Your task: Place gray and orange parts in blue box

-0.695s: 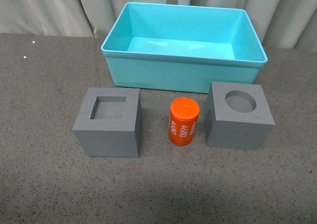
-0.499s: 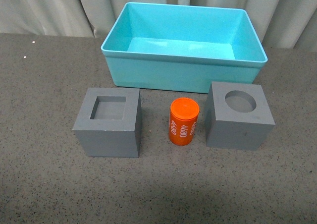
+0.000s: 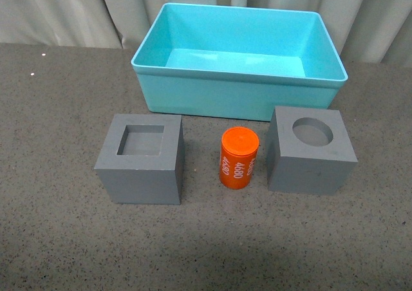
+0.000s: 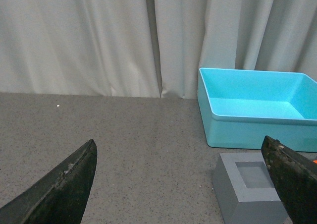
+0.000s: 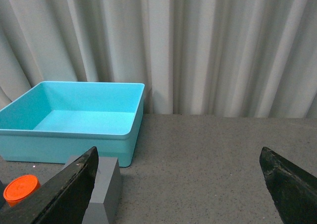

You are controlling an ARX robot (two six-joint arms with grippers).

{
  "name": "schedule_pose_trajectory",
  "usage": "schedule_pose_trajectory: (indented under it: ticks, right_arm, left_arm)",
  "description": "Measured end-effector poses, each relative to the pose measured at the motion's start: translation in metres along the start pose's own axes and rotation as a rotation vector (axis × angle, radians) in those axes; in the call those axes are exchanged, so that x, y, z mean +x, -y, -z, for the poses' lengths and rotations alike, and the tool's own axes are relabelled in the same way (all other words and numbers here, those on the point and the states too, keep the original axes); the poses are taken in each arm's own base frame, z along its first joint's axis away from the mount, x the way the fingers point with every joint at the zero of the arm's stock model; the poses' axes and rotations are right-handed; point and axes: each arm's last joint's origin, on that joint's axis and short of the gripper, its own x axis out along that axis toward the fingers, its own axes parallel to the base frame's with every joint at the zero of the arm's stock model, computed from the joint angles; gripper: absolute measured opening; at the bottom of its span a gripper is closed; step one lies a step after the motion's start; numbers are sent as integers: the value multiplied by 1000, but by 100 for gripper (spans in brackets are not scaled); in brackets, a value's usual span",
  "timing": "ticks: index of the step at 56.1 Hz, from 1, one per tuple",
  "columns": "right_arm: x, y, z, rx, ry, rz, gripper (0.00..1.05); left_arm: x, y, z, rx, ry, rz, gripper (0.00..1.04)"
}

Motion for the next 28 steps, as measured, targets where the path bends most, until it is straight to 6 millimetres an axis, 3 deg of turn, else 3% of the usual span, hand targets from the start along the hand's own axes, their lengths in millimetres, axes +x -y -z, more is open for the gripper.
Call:
schedule_pose_trajectory:
  ticks: [22,28]
  right_arm:
    - [0,0,0,0,0,0,95]
    - [0,0,-3,-173,24,79,95]
  left_arm:
    - [0,0,0,0,0,0,98]
    - [0,0,0,0,0,0,98]
